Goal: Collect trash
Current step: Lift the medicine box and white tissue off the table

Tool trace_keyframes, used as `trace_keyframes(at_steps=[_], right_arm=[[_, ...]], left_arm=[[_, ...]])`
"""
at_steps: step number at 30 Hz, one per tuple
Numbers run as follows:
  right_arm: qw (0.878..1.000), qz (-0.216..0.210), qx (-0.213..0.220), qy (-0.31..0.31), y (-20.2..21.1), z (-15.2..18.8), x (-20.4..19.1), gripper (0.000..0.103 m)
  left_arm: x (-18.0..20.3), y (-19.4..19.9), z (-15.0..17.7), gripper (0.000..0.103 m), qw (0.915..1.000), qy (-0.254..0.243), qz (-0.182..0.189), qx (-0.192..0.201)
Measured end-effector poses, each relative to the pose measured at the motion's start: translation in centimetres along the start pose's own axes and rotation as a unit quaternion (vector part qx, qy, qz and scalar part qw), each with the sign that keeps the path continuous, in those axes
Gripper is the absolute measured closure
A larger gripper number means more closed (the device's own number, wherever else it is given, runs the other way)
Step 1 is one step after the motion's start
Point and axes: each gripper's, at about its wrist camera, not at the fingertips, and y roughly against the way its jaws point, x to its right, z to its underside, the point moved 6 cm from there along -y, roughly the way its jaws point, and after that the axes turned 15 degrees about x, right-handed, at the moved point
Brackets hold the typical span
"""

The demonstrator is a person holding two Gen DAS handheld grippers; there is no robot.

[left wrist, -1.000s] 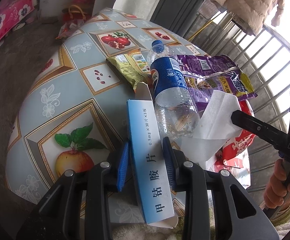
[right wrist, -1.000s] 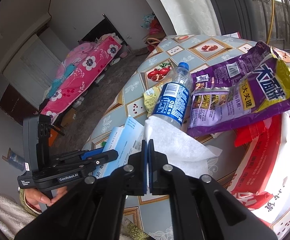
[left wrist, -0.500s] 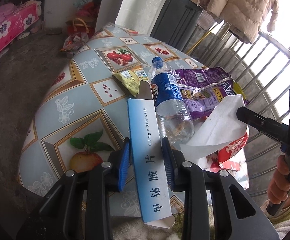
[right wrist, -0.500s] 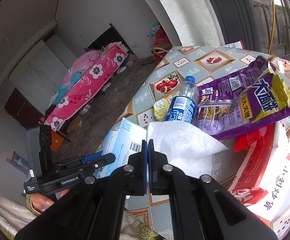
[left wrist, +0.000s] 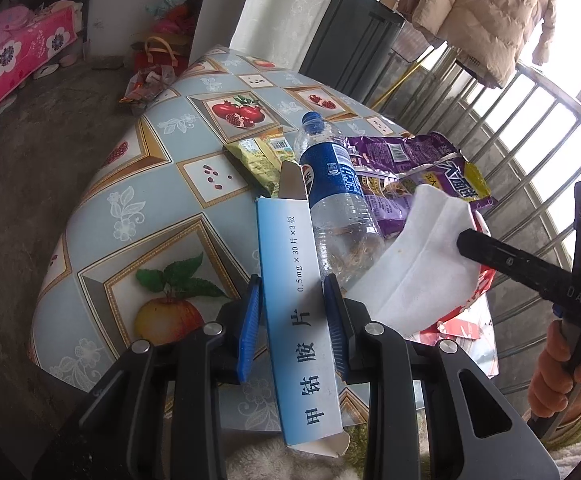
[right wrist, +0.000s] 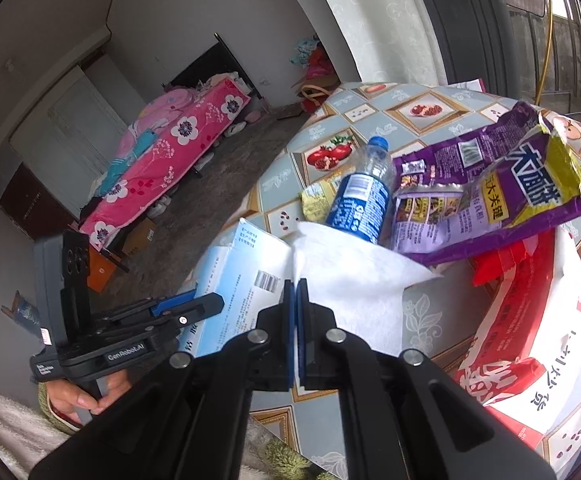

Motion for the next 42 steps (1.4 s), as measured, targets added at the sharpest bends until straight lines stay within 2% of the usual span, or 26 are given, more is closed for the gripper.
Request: trace_keyframes(at_steps=[7, 10, 14, 16, 20, 24, 30, 31, 32, 33, 35, 37, 42], right_arm=[[0.997, 0.041, -0.063, -0.019, -3.3, 3.6, 2.3, 0.100], [0.995, 0.045, -0.079, -0.029, -4.1, 4.1, 2.9, 0.087], [0.996, 0.044, -0.072, -0.030, -4.4, 3.6, 3.0, 0.068], [0.997, 0.032, -0.063, -0.040, -4.2, 3.1, 2.9, 0.062], [0.997, 0.007, -0.041, -0.058, -3.8, 2.0, 2.5, 0.053], [0.996, 0.000, -0.038, -0.079, -4.3, 1.4, 2.6, 0.050], [0.995, 0.012, -0.045, -0.084, -5.6, 1.4, 2.7, 0.050], [0.995, 0.014, -0.044, -0.083, -5.6, 1.3, 2.6, 0.054], [0.996, 0.015, -0.045, -0.082, -5.6, 1.3, 2.6, 0.065], [0.995, 0.013, -0.047, -0.084, -5.7, 1.3, 2.6, 0.070], [0.994, 0.003, -0.048, -0.093, -5.7, 1.2, 2.6, 0.088], [0.994, -0.004, -0.045, -0.097, -5.4, 1.1, 2.5, 0.097], [0.993, -0.026, -0.027, -0.108, -4.0, 0.2, 2.0, 0.101]], left_arm=[[-0.2, -1.2, 0.9, 0.074, 0.9999, 0.001, 0.002, -0.017], [-0.5, -1.3, 1.0, 0.074, 0.9998, 0.004, 0.001, -0.018], [-1.0, -1.6, 1.1, 0.074, 0.9998, 0.008, 0.000, -0.020], [-1.1, -1.7, 1.2, 0.074, 0.9997, 0.010, 0.000, -0.022], [-1.2, -1.9, 1.1, 0.074, 0.9997, 0.012, 0.003, -0.022], [-1.3, -1.9, 1.0, 0.074, 0.9997, 0.014, 0.004, -0.021], [-1.5, -2.0, 0.8, 0.074, 0.9997, 0.015, 0.005, -0.019], [-1.5, -2.0, 0.8, 0.074, 0.9997, 0.015, 0.005, -0.019], [-1.5, -2.0, 0.8, 0.074, 0.9997, 0.015, 0.005, -0.019], [-1.5, -2.0, 0.8, 0.074, 0.9997, 0.016, 0.005, -0.018], [-1.7, -2.0, 0.8, 0.074, 0.9997, 0.017, 0.003, -0.017], [-1.8, -1.9, 0.7, 0.074, 0.9997, 0.017, 0.002, -0.015], [-1.7, -1.0, 0.2, 0.075, 0.9998, 0.019, 0.002, -0.003]])
